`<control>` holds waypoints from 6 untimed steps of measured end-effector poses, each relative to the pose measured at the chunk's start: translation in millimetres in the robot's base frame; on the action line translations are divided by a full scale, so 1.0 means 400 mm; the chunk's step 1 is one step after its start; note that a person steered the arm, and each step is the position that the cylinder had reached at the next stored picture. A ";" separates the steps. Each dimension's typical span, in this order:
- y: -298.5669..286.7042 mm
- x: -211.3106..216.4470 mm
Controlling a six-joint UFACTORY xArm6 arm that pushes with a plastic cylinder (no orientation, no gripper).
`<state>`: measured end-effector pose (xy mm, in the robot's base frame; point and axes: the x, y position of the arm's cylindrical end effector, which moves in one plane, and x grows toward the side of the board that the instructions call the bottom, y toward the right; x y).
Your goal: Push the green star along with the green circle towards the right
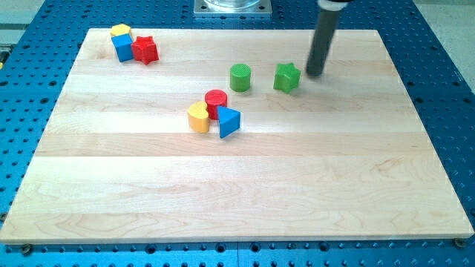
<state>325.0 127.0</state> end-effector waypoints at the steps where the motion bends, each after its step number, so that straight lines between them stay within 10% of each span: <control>1: 0.008 0.062; 4: -0.443 0.061; 6: -0.492 0.138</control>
